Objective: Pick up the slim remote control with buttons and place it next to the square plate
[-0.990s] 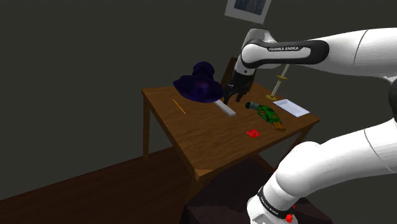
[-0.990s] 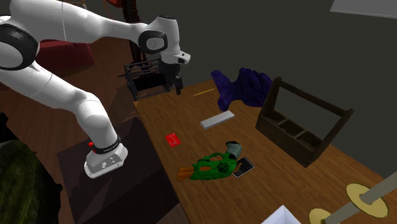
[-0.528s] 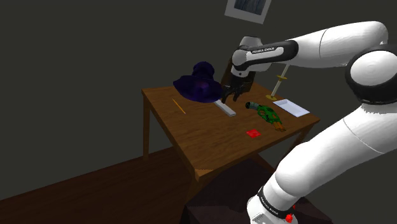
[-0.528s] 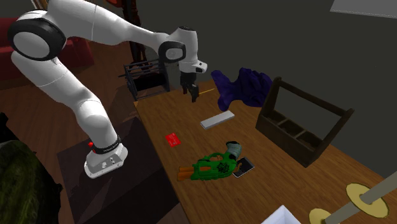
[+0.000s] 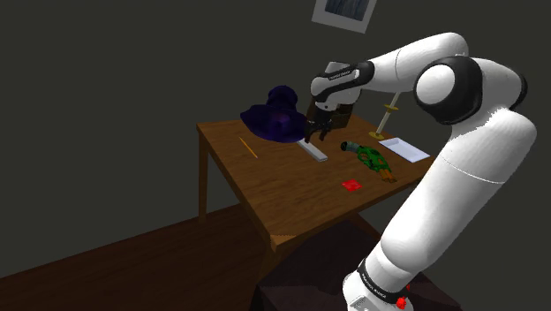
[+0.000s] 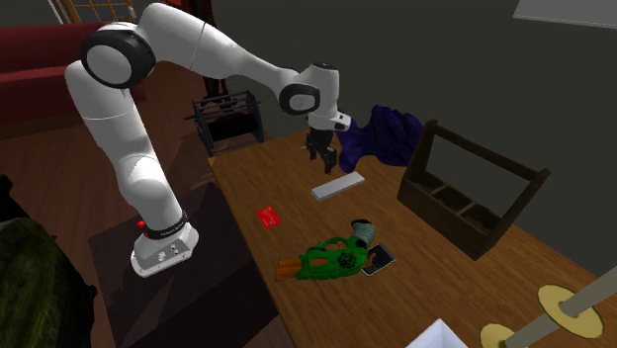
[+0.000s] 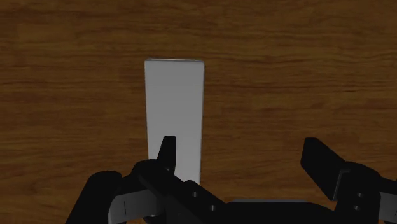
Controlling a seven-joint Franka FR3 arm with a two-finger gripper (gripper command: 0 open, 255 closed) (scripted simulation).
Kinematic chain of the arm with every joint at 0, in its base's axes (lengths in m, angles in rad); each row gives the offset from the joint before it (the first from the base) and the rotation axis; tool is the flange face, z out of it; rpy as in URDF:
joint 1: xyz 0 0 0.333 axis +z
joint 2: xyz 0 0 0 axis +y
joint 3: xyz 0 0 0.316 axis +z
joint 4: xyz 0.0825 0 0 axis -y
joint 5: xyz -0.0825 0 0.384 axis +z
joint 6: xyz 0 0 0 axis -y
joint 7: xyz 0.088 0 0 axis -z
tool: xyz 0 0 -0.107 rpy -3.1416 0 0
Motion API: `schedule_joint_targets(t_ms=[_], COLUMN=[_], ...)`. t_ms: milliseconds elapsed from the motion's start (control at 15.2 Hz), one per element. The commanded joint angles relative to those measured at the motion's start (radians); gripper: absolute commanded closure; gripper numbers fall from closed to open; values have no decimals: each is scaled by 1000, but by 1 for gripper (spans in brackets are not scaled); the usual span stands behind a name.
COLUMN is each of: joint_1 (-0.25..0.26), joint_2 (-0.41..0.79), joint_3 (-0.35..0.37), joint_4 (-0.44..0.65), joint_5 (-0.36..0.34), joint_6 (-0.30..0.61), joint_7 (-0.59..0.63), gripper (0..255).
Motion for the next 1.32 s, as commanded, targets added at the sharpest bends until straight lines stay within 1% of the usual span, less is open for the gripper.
schedule_joint_targets(t_ms=[0, 264, 792, 1254], joint_1=[-16, -60, -68, -67], joint_2=[91, 247, 296, 297], joint_3=[-11, -17, -6, -8], joint_4=[74, 213, 172, 172], joint_5=[34, 92, 116, 117], joint_6=[10, 12, 99, 99], joint_7=[-39, -98, -114, -114], gripper=[0, 0, 0, 0])
